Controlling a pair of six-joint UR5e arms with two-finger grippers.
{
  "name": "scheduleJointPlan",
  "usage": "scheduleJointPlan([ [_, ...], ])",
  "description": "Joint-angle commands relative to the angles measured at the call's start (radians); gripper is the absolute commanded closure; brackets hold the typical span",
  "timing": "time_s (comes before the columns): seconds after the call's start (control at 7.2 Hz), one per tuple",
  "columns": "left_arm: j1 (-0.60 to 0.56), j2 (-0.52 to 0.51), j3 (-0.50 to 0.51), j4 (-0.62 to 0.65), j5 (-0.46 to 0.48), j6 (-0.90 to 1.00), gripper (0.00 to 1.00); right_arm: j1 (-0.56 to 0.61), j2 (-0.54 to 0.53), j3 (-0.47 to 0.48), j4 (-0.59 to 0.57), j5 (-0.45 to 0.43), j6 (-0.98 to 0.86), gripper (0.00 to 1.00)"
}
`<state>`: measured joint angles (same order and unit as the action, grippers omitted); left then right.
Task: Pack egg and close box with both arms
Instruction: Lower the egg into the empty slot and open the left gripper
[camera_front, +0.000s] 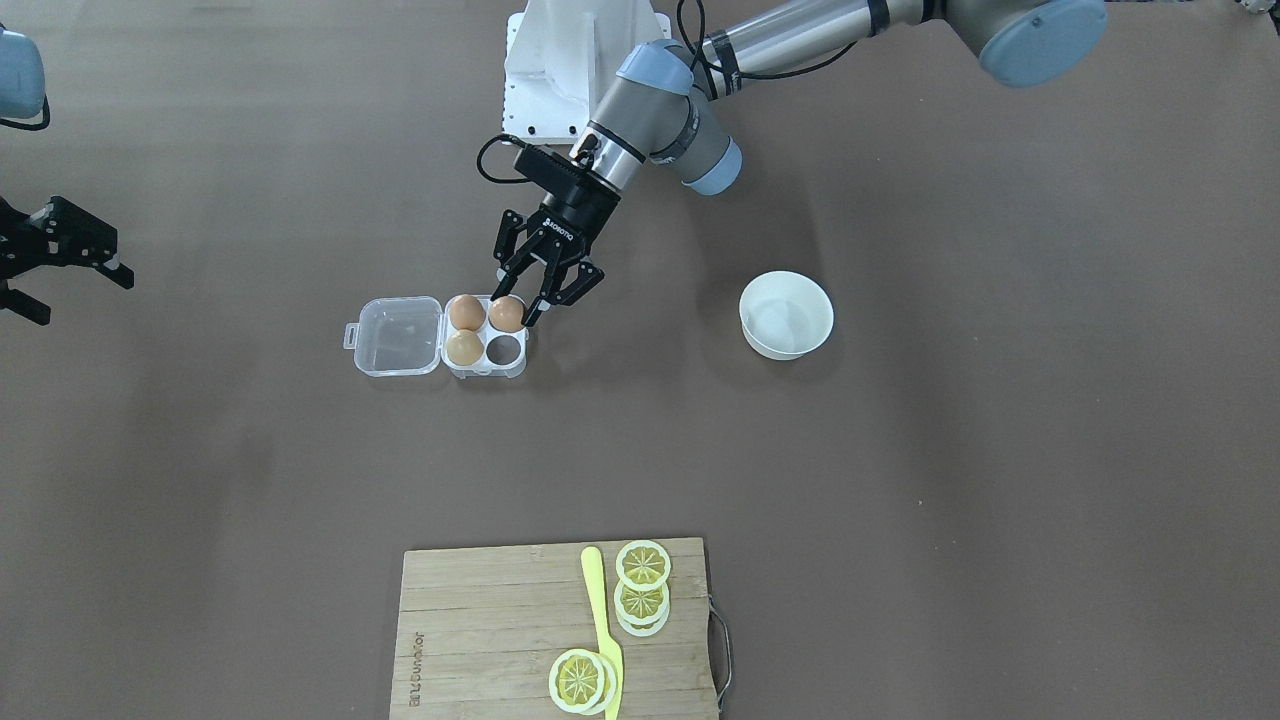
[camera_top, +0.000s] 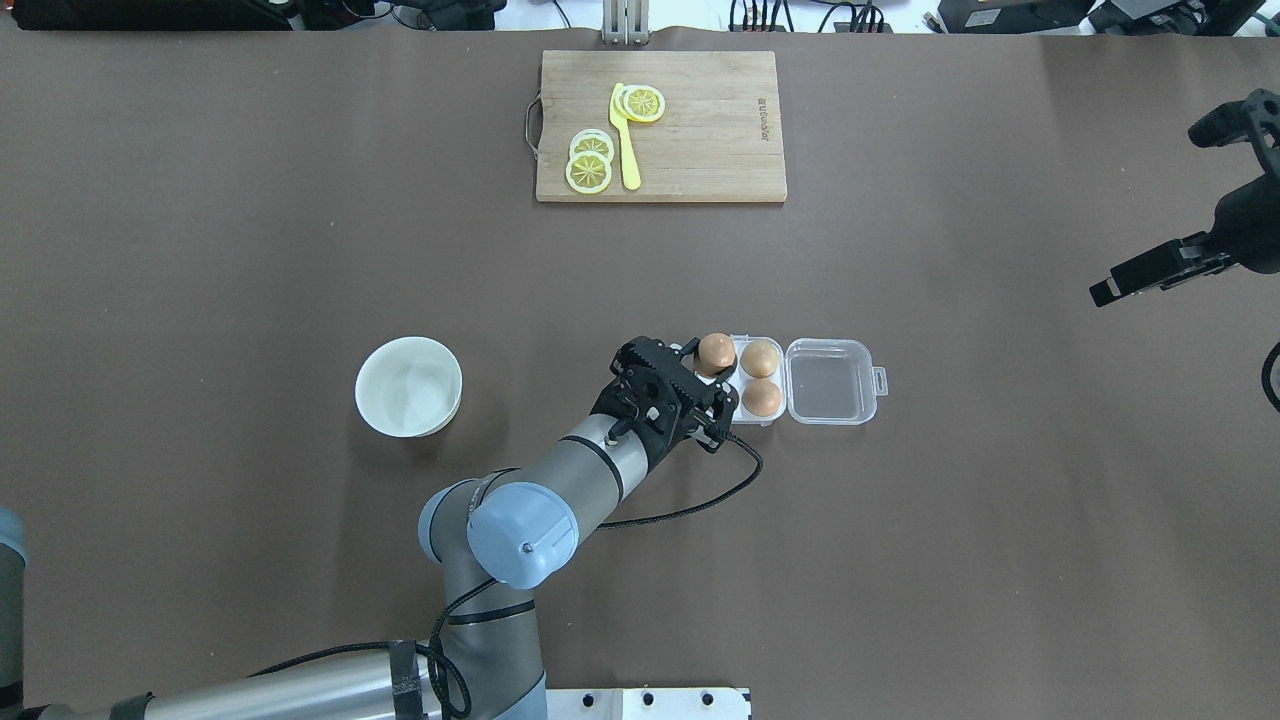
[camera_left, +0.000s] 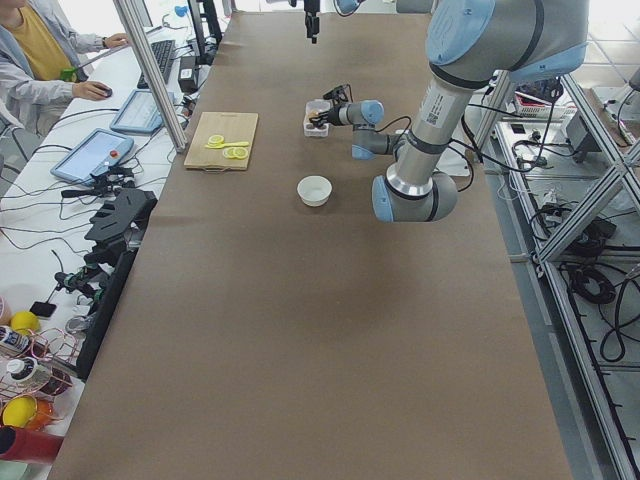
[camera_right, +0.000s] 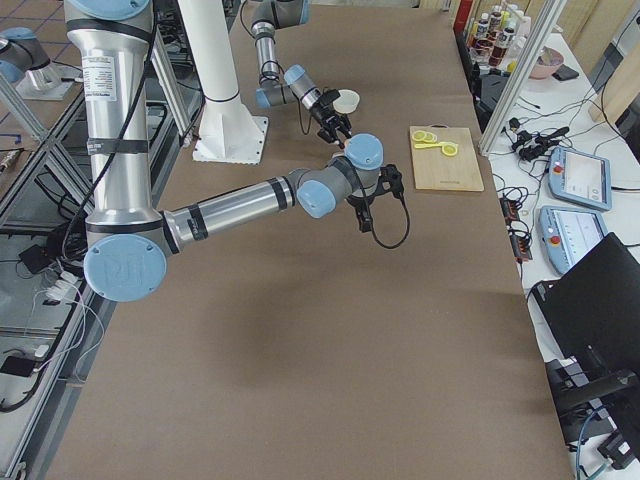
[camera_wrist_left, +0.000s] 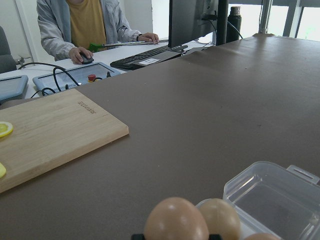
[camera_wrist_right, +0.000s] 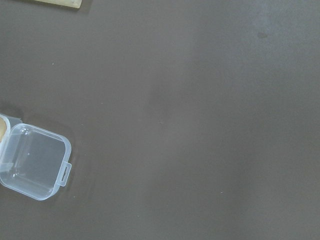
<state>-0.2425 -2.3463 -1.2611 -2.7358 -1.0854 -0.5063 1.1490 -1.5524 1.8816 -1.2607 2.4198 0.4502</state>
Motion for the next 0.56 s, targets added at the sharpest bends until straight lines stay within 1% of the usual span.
scheduleJointPlan([
  [0.0,0.003,-0.002,0.0,-0.001,-0.04,0.0,1.0,0.0,0.0,0.004,0.001,0.013,0.039,0.01],
  [0.42,0.012,-0.01,0.005,0.001,-0.044,0.0,1.0,0.0,0.0,0.008,0.001,0.021,0.041,0.01],
])
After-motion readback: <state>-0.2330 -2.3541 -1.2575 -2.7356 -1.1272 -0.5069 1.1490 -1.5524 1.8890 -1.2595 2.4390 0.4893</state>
